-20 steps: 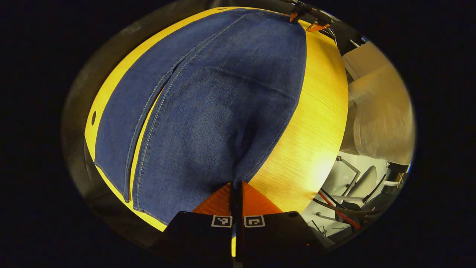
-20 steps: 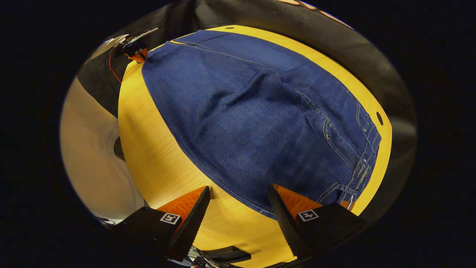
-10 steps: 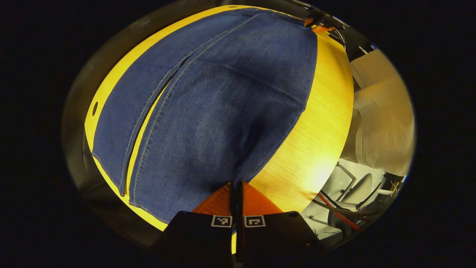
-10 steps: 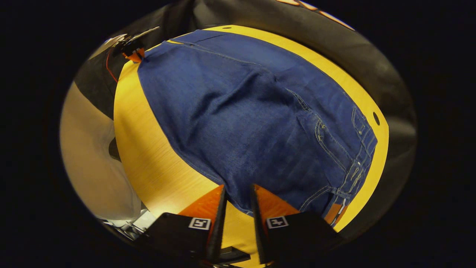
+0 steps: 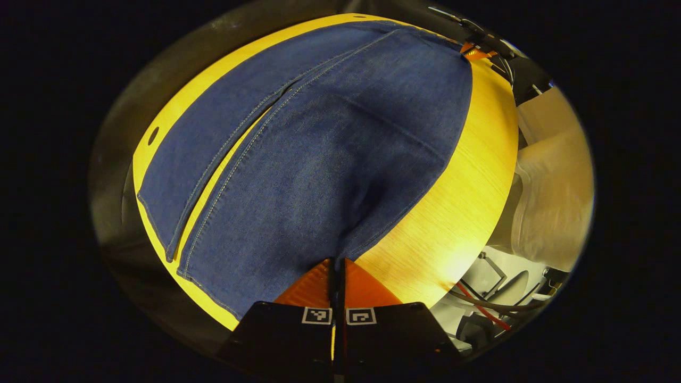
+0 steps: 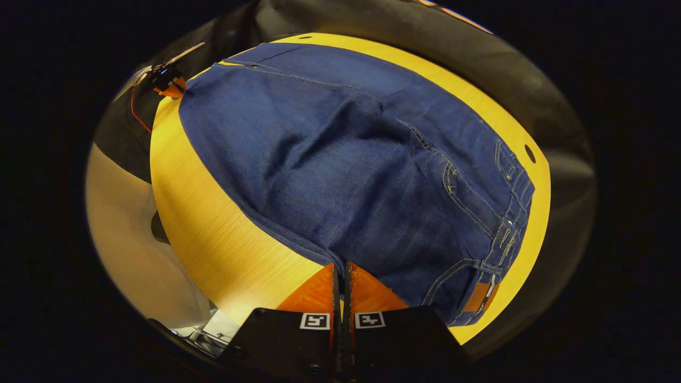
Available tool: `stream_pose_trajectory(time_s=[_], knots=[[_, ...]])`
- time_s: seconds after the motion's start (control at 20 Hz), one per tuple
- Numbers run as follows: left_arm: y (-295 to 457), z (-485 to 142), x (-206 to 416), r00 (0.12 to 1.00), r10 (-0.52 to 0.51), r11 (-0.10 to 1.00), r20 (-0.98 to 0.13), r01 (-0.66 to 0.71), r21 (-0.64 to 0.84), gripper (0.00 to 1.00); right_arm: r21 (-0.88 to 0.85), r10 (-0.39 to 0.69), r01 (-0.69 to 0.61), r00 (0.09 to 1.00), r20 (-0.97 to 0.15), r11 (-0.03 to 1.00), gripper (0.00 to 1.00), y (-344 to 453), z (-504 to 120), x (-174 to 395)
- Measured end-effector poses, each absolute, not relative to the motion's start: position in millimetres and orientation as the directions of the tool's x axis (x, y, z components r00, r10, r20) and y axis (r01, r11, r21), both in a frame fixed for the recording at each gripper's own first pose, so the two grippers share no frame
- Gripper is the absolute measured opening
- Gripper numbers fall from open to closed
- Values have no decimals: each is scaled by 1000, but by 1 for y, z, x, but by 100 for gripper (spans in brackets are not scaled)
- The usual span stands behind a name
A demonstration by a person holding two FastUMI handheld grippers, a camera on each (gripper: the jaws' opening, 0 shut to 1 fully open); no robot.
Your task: Grasp the waist and the cuffs of the jeans and fold them to make the two legs overlap; first hold the waist and fold one-third of the jeans toward the cuffs, then hold the cuffs and fold the remaining one-third in the same direction to finish folding.
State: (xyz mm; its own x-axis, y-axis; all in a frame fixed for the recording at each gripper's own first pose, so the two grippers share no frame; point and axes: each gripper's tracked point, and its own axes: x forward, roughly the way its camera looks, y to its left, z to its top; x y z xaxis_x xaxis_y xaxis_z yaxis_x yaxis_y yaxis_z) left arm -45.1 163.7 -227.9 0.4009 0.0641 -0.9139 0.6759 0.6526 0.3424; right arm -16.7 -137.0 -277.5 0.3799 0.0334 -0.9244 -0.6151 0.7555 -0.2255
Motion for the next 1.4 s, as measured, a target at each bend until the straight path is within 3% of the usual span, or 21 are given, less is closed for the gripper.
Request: stream_pose_trajectory(time_s=[0.35, 0.75, 1.1, 1.4], knots=[[157, -211, -41, 533, 112, 769, -839, 488, 413, 0, -288, -14, -408, 557, -830, 866, 2, -132, -236, -5], [147, -118, 1, 788, 173, 854, -591, 178, 488, 0, -338, -36, -257, 746, -665, 905, 2, -116, -150, 60], [150, -84, 27, 837, 275, 814, -473, 60, 578, 0, -359, -55, -204, 803, -594, 911, 2, -114, -121, 154], [172, -73, 123, 833, 359, 773, -422, -13, 634, 0, -415, -95, -168, 834, -543, 894, 2, -113, -139, 252]])
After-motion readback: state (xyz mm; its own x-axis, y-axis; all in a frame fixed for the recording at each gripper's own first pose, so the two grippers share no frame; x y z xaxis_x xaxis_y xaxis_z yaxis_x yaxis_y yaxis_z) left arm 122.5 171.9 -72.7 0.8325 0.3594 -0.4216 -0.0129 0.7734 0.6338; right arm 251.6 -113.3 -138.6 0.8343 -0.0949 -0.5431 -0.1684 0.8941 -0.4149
